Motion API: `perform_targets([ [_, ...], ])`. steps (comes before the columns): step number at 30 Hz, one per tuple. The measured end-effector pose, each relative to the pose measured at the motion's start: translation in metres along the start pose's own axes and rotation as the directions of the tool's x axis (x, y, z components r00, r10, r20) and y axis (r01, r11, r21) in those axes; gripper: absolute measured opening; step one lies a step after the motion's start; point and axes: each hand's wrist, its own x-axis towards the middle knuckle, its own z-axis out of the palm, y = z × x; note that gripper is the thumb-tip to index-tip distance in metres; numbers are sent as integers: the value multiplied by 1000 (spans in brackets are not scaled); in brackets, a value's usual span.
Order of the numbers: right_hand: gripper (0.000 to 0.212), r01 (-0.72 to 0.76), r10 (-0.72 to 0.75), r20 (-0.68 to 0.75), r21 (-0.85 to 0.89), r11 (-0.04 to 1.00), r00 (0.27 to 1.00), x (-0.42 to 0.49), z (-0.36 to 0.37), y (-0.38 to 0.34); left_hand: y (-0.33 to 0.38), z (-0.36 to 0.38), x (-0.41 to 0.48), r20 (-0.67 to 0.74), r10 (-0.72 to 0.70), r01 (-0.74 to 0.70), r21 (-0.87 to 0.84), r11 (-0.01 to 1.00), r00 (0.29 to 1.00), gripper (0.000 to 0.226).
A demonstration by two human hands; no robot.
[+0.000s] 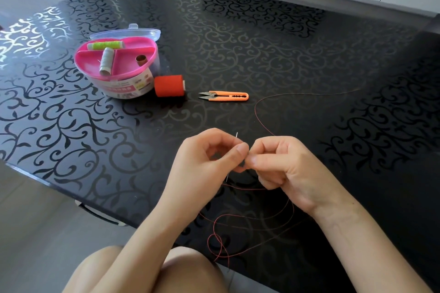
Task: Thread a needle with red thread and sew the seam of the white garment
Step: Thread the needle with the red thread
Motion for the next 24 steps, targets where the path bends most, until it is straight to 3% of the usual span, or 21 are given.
perform_targets([
  [1, 3, 23, -23, -1, -34, 999, 1000, 0, 0, -1, 0, 0, 0, -24, 8, -8, 7, 1000, 1000, 8],
  [5, 37, 92, -100, -29, -191, 977, 995, -2, -1, -1, -1, -1, 1, -88, 28, -26, 20, 999, 996, 8],
  [10, 7, 175, -205, -121, -221, 959, 971, -6, 10, -4, -1, -1, 1, -113, 46, -46, 7, 999, 993, 8],
  [16, 11, 186, -229, -265, -176, 967, 937, -4, 15, -3, 0, 0, 1, -117, 43, -41, 20, 999, 992, 8],
  [24, 19, 178, -196, -316, -87, 980, 928, -3, 15, -1, 0, 0, 0, -138, -39, 33, -44, 998, 990, 9],
])
